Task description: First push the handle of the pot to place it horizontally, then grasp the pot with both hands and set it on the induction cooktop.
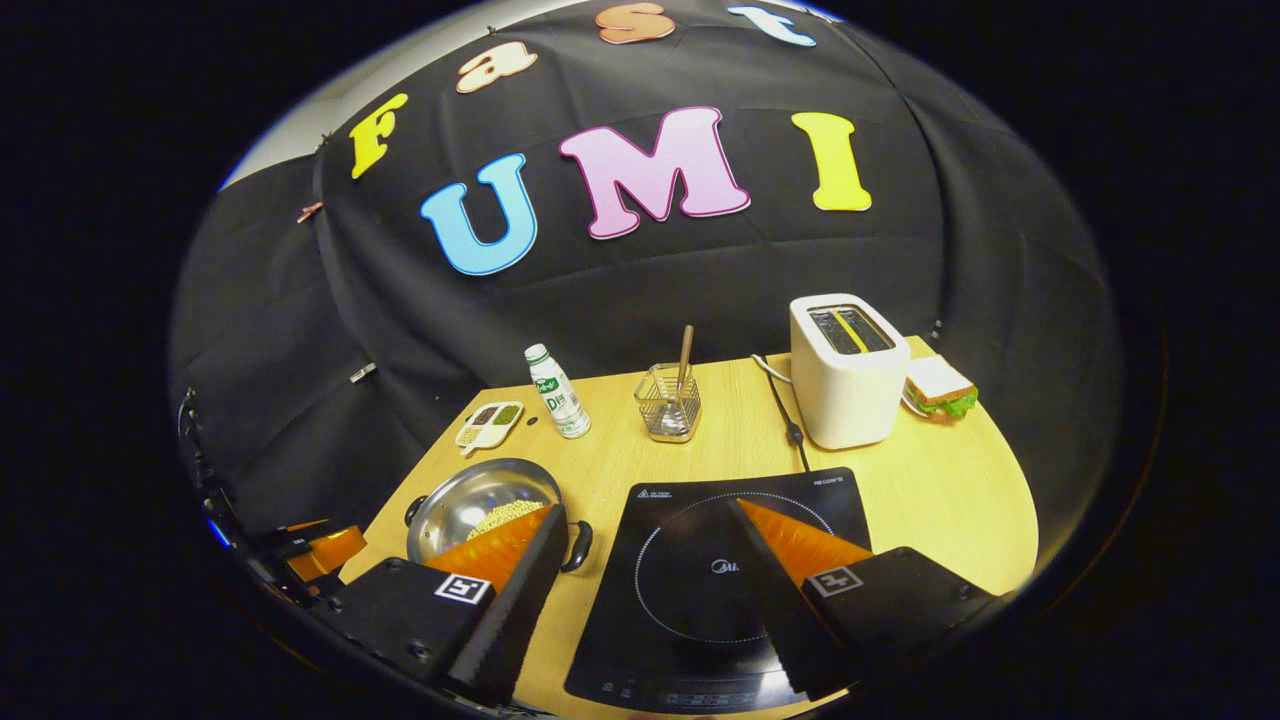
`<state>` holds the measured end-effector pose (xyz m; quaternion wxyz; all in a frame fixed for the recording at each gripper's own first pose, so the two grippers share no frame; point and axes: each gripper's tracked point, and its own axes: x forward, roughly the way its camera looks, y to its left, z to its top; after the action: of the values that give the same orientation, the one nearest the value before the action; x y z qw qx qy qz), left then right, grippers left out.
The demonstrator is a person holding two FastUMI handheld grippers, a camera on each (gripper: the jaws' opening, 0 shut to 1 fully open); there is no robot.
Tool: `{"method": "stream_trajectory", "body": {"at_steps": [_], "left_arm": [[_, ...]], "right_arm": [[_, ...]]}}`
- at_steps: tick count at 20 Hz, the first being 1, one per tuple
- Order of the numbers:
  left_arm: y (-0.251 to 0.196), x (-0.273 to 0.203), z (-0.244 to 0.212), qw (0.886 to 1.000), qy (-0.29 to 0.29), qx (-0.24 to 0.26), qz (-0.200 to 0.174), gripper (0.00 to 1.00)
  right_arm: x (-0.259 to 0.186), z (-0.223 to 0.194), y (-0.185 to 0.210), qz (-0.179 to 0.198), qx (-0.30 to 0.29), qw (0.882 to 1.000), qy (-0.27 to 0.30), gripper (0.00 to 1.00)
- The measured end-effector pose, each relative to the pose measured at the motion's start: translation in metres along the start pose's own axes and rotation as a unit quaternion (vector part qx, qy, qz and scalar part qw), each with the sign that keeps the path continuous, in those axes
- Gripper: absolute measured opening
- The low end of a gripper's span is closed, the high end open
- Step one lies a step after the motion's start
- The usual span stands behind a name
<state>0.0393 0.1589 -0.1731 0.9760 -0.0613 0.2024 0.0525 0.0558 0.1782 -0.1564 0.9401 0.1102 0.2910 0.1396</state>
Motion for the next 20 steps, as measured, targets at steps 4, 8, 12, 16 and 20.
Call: {"method": "stream_trajectory", "body": {"at_steps": [4, 8, 12, 16, 20], "left_arm": [[0.047, 0.018, 0.004, 1.000, 0.005, 0.009, -0.011, 0.98], [0.066, 0.040, 0.002, 1.000, 0.017, 0.002, -0.026, 0.95], [0.072, 0.069, -0.003, 0.998, 0.026, 0.008, -0.053, 0.95], [0.078, 0.105, -0.001, 0.997, 0.021, 0.024, -0.065, 0.93], [0.088, 0.135, 0.000, 0.998, 0.015, 0.017, -0.065, 0.95]], "right_arm": [[0.024, -0.012, 0.035, 0.000, -0.002, 1.000, 0.024, 0.99], [0.054, -0.034, 0.064, 0.008, -0.016, 0.998, 0.053, 0.99], [0.082, -0.061, 0.085, 0.015, -0.006, 0.996, 0.083, 0.99], [0.120, -0.091, 0.082, 0.015, -0.019, 0.994, 0.110, 0.99], [0.145, -0.110, 0.080, 0.009, -0.025, 0.991, 0.130, 0.99]]}}
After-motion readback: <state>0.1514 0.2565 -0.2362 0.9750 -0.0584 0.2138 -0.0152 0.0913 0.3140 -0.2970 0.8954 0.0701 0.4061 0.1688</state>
